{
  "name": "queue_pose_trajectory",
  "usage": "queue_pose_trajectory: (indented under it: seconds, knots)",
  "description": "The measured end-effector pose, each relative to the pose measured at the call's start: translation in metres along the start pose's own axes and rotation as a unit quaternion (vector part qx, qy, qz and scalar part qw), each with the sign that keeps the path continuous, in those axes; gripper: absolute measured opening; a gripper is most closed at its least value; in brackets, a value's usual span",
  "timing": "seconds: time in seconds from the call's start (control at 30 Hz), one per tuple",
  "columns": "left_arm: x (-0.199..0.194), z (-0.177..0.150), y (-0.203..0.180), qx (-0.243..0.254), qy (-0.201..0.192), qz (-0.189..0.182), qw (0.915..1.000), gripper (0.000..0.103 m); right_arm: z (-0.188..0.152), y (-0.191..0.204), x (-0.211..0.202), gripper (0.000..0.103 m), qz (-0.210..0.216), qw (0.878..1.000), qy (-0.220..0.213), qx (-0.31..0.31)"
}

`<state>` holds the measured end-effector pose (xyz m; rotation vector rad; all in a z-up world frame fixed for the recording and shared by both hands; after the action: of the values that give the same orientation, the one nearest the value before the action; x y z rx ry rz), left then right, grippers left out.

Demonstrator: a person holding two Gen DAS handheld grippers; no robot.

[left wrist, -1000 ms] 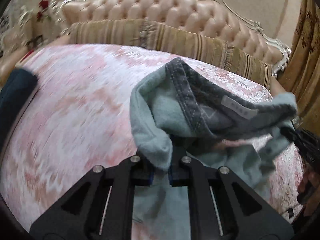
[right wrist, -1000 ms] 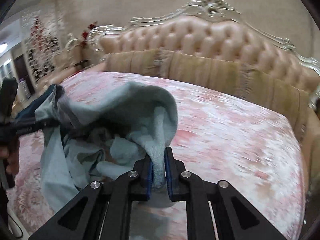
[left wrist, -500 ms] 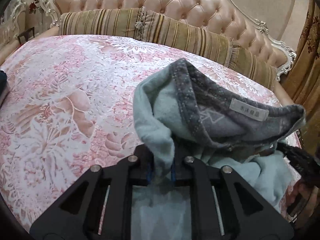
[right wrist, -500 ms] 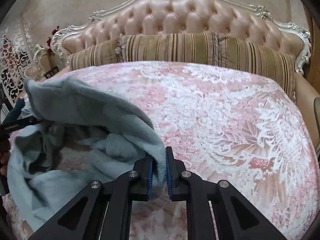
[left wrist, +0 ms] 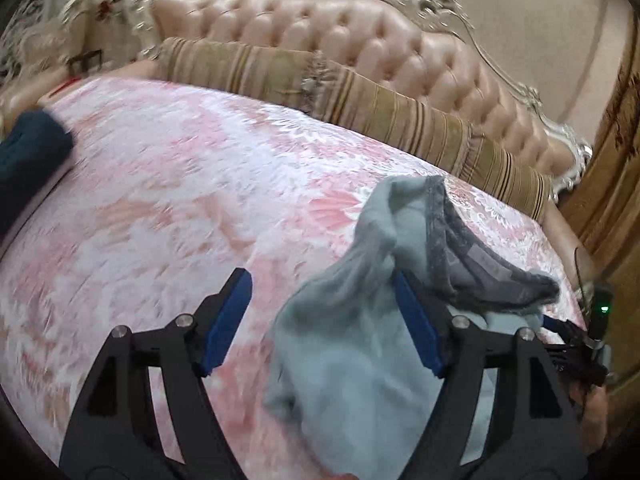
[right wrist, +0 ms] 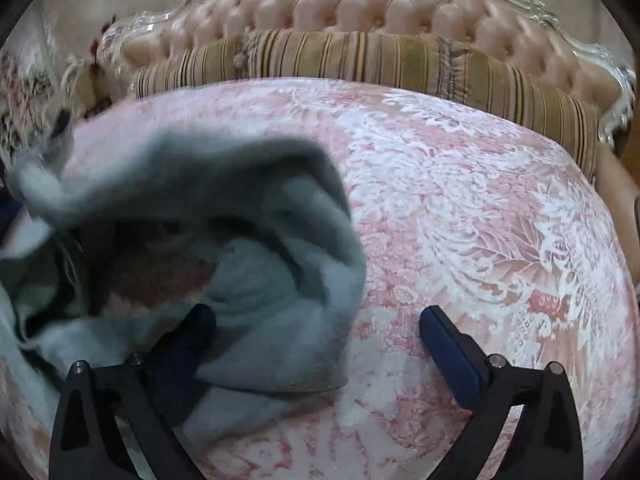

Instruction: Fold clothes

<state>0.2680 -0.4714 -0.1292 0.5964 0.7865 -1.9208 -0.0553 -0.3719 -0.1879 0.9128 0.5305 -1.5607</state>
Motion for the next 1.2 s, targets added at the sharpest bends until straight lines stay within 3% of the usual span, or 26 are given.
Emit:
queue_pose_trajectory:
  seconds: [0.07,0.17,0.27,0.3,0.33,0.43,0.53,0.63,0.8,0.93,1.0,1.03,1.07,1.13,1.2]
  knots:
    - [-0.018,-0.018,-0.002,-0.011,0.004,-0.022,0.9997,0.076,-0.001,0.0,0.0,0.103,-0.004,1.0,0.001,0.0]
    - [-0.036,-0.056,-0.03,0.035,0.009,-0.036,0.9987,0.076,-0.002,0.001,-0.001,0.103,-0.015,1.0,-0.002,0.006]
    - [-0.039,-0.086,-0.055,0.077,0.016,-0.024,0.9966,0.076,-0.004,-0.004,-0.004,0.103,-0.024,0.999,0.004,0.026]
    - [-0.039,-0.096,-0.06,0.089,0.016,-0.004,0.9959,0.076,-0.007,-0.006,-0.011,0.102,-0.024,0.999,0.002,0.044]
    - [-0.04,-0.101,-0.061,0.091,0.01,0.015,0.9956,0.076,-0.008,-0.007,-0.019,0.099,-0.016,0.998,-0.009,0.055]
    - [-0.032,-0.113,-0.063,0.079,0.019,0.018,0.9965,0.075,-0.02,0.004,-0.054,0.099,-0.013,0.998,-0.051,0.041]
    - [-0.018,-0.116,-0.059,0.064,0.048,0.017,0.9967,0.021,-0.03,0.019,-0.075,0.1,0.007,0.996,-0.08,0.033]
    - [-0.018,-0.115,-0.052,0.051,0.058,0.011,0.997,0.015,-0.039,0.039,-0.075,0.1,0.024,0.997,-0.077,0.013]
    - [-0.04,-0.108,-0.038,0.037,0.044,0.002,0.9983,0.014,-0.034,0.063,-0.049,0.1,-0.029,0.997,-0.058,-0.049]
    - [-0.055,-0.104,-0.03,0.036,0.04,-0.006,0.9985,0.014,-0.032,0.09,-0.033,0.1,0.027,0.996,-0.045,-0.079]
    - [-0.066,-0.1,-0.02,0.028,0.034,0.001,0.999,0.014,-0.034,0.092,-0.03,0.089,0.047,0.996,-0.031,-0.075]
    - [-0.072,-0.098,-0.013,0.023,0.031,0.005,0.9992,0.013,-0.035,0.092,-0.029,0.045,0.057,0.996,-0.024,-0.072]
    - [-0.076,-0.096,-0.003,0.019,0.03,0.01,0.9993,0.013,-0.036,0.092,-0.028,0.023,0.066,0.995,-0.017,-0.068]
    - [-0.083,-0.091,0.015,0.01,0.027,0.02,0.9994,0.012,-0.037,0.092,-0.026,0.0,0.085,0.995,-0.002,-0.06]
    - [-0.089,-0.085,0.039,0.004,0.023,0.038,0.999,0.011,-0.04,0.083,-0.033,0.0,0.072,0.996,0.0,-0.061]
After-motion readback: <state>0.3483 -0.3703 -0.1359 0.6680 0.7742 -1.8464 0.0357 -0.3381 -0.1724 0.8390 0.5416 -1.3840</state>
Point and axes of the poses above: each gripper's, at about its wrist camera, not at the fingertips, and x roughly the way its jaws point, y to its left, z to its top, the point moved 5 cm from there along x, roughly the way its jaws point, and after that the axes turned 5 degrees about z, right-handed, at the moved point
